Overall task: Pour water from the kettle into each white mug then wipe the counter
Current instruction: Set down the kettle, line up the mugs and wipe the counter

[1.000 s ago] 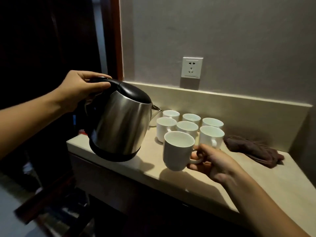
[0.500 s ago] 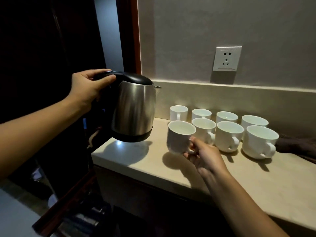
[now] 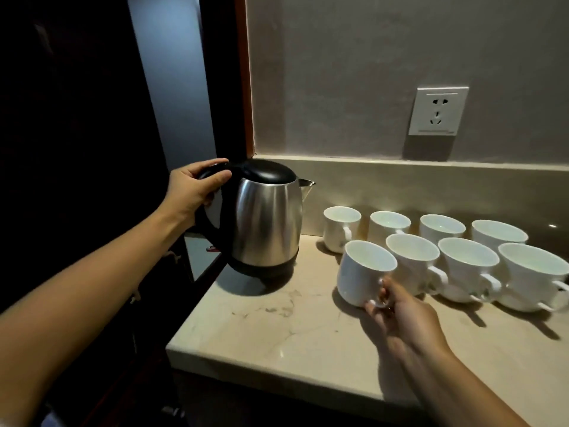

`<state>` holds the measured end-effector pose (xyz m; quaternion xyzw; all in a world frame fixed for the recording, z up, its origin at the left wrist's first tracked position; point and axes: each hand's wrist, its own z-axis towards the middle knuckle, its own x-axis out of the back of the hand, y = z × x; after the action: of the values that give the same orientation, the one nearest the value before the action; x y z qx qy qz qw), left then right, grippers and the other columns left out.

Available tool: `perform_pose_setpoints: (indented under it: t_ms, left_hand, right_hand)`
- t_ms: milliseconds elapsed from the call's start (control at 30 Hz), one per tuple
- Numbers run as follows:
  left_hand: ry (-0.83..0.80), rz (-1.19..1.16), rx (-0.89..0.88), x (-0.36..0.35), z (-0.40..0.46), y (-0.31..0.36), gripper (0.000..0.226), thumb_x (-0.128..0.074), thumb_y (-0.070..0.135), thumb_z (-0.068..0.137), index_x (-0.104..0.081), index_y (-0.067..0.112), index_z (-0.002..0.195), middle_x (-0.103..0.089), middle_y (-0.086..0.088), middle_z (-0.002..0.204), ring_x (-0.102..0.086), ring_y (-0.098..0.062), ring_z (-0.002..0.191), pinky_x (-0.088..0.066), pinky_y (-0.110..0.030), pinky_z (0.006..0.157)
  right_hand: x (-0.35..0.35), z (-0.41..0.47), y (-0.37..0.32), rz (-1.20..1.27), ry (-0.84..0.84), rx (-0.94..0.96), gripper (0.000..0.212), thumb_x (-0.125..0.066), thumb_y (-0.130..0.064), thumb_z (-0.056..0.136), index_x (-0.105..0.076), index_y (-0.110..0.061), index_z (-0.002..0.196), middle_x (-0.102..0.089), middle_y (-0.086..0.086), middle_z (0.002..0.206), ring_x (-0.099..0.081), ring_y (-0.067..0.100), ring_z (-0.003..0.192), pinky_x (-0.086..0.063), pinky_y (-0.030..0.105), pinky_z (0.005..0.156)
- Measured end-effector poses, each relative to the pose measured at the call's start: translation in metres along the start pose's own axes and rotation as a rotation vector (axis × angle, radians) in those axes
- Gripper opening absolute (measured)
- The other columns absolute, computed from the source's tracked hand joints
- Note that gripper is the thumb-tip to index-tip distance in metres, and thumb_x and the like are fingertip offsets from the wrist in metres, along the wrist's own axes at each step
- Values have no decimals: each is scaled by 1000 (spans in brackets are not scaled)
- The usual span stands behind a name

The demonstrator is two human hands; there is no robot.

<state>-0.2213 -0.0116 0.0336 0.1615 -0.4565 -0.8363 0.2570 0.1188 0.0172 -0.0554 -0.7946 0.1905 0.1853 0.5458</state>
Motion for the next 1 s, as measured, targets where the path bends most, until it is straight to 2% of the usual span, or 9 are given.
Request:
perform_pose_setpoints:
  t_ms: [100,200,300,367,467,667,800,900,1000]
  left_hand:
    - [-63,-51,30,1,16,-20,35,-85,44,60,-79,36,94,-72,8,69,-54,-2,48,-39,-16,41]
    - [-104,-94,44,-5,28,-38,27,-82,34,68,-79,34,95,-74,7,73,-57,-4,51,-41,-16,43]
    - [-96,-97,64,-14,38,-50,20,-77,19,79,-79,34,93,-74,5,75,-56,-6,52,-42,-17,44]
    - [-85,-127,71,-20,44,-56,21,-75,13,82,-79,31,92,-72,5,70,-54,-7,49,-41,-17,43]
    - [-74,-167,70,-28,50,-62,21,-72,9,85,-75,25,98,-69,6,62,-50,-5,43,-39,-17,41]
    - [-118,-162,90,-37,59,-71,21,-72,10,85,-74,22,103,-70,4,66,-51,-7,46,-40,-17,42]
    - [-156,-171,92,-44,59,-81,22,-73,13,84,-75,23,103,-70,3,67,-52,-7,47,-40,-17,42]
    - [-151,-162,92,-50,59,-88,22,-74,13,83,-76,28,99,-72,4,69,-57,-4,50,-42,-16,43]
    - [-141,-156,90,-51,62,-92,21,-74,13,83,-78,31,95,-71,4,66,-53,-5,46,-41,-17,41]
  right_hand:
    - [-7,0,7,-38,64,75,10,-67,-17,85,-61,-9,83,-71,3,68,-66,16,71,-55,29,65]
    - [-14,2,11,-45,97,132,13,-67,-18,86,-63,-9,77,-67,5,69,-62,14,66,-52,20,52]
    - [-19,3,15,-19,108,155,15,-66,-17,86,-64,-9,73,-65,1,59,-59,11,59,-49,14,43]
    - [-22,4,17,-21,114,171,17,-66,-17,86,-64,-9,71,-64,-1,55,-58,12,59,-49,14,44]
    - [-22,9,19,-32,116,189,18,-66,-18,86,-64,-8,71,-64,1,65,-59,13,67,-51,16,51]
    - [-28,18,19,-21,98,184,15,-66,-21,85,-65,-10,74,-67,-2,72,-62,13,74,-55,18,60]
    - [-30,25,19,-48,87,196,14,-66,-24,85,-65,-11,79,-66,-1,85,-63,16,85,-57,25,73]
    - [-29,26,18,-61,84,189,12,-66,-22,85,-63,-15,76,-65,-1,84,-62,19,86,-52,35,85]
    - [-28,27,17,-95,79,171,13,-66,-24,85,-64,-15,76,-65,2,86,-63,21,88,-52,39,89]
